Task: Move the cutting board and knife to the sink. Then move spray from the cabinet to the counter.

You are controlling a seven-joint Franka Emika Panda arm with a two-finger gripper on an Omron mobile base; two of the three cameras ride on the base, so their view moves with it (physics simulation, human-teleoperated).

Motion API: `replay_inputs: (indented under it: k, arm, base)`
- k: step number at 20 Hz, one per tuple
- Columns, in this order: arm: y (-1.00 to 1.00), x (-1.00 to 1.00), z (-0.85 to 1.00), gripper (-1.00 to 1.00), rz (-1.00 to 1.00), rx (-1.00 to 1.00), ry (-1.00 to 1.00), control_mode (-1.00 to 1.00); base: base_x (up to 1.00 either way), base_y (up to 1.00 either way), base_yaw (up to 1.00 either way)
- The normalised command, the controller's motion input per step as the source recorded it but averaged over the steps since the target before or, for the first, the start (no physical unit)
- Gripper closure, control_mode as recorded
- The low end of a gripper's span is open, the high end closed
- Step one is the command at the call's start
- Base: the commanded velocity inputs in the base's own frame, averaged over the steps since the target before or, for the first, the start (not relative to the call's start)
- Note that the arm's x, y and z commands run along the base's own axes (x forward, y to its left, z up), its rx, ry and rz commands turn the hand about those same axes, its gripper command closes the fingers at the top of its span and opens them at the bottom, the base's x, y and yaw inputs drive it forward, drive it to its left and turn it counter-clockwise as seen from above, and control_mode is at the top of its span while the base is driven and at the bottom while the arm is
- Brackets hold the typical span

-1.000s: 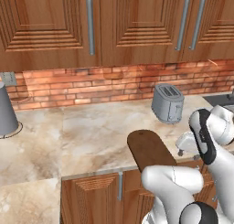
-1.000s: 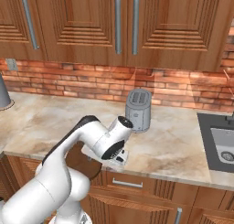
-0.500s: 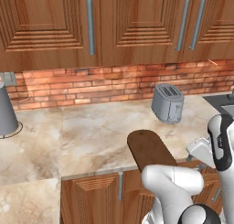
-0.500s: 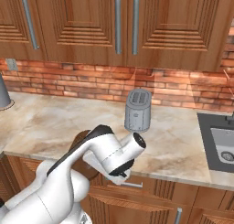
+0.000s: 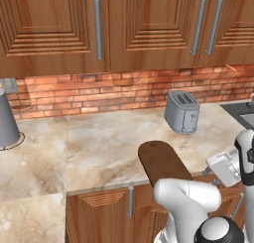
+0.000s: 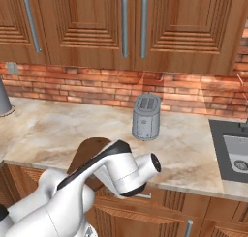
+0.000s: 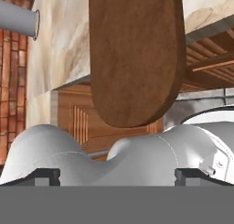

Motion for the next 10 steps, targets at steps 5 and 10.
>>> replay_inputs:
  k: [5, 10]
  arm:
    - [0.00, 0.03, -0.02, -1.00, 0.00, 0.10, 0.00, -1.00]
    - [0.01, 0.16, -0.05, -1.00, 0.00, 0.07, 0.00, -1.00]
  base:
    - [0.00, 0.00, 0.00]
    - [0.00, 0.00, 0.00]
